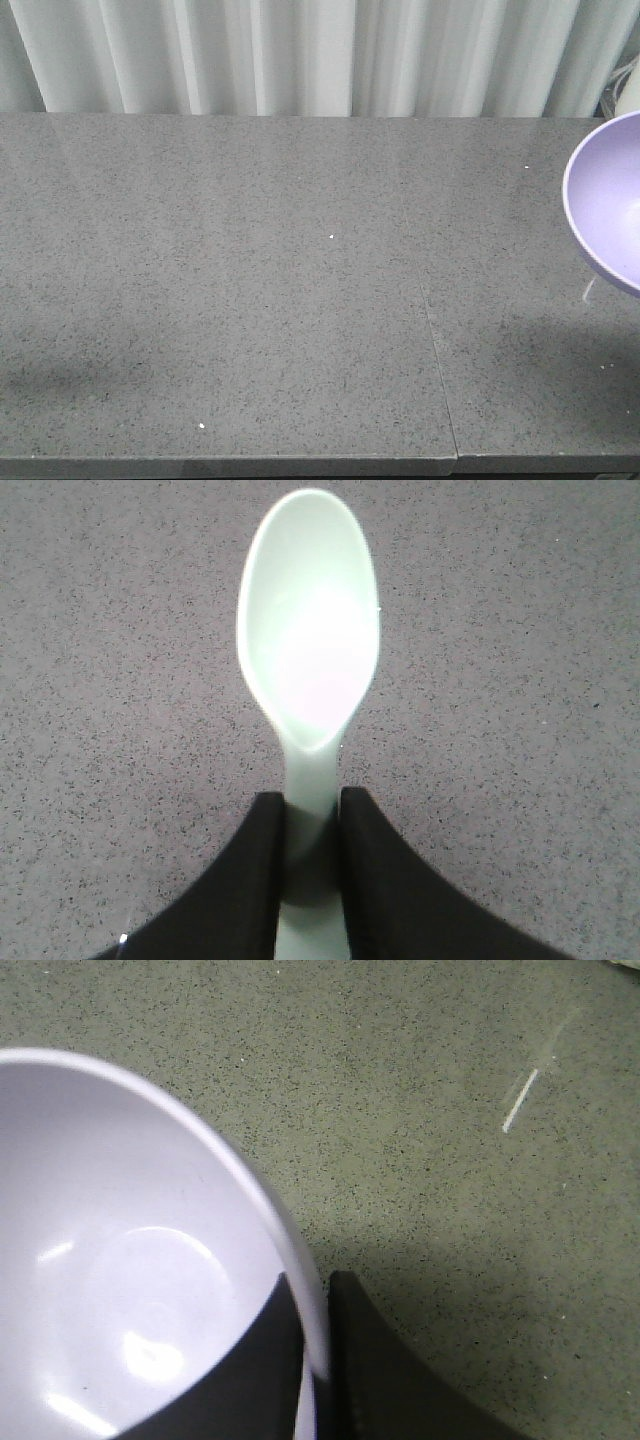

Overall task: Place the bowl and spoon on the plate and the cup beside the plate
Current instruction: 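Lift the spoon and bowl off the counter with both grippers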

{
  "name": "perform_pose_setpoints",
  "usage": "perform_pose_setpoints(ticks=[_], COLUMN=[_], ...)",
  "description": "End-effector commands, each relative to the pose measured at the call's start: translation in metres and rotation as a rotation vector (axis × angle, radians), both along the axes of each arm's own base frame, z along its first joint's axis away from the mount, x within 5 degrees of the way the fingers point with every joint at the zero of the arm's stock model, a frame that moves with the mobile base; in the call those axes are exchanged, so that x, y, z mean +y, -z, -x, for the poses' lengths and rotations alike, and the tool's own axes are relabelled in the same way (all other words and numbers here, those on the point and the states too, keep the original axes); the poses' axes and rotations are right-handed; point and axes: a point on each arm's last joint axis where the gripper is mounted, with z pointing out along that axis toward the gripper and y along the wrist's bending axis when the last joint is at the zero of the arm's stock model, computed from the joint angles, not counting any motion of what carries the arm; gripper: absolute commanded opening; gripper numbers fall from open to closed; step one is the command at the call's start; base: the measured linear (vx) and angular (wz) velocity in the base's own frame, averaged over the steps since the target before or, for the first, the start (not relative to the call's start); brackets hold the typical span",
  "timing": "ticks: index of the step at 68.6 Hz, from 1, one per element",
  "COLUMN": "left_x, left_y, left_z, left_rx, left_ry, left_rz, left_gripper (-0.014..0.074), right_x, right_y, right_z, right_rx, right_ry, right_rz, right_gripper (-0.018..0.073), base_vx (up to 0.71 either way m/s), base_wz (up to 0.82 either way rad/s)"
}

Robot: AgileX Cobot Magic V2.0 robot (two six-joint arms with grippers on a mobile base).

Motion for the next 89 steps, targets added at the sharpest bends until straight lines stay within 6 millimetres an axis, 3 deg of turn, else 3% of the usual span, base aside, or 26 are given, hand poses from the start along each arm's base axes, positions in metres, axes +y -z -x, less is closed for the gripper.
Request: perform_pose_setpoints(ticks=[1,89], left_x=[0.0,0.0], left_y=[-0.0109,-0.0109], left_z=[0.0054,0.0054], left_rx=[-0.063,-0.063], left_ry=[0.006,0.006], left_rz=[0.004,0.004], left_gripper=[-0.0006,-0.0006], right_x=[-0.0002,0.0007], right_y=[-0.0128,-0.0121], right_z=[0.0012,0.0018], right_rx=[-0.089,-0.079], right_ry=[0.001,-0.004], right_rz=[0.005,-0.004], right_gripper=[-0.0006,-0.0006], base_vx=[0.0,0.0], base_wz=[0.0,0.0])
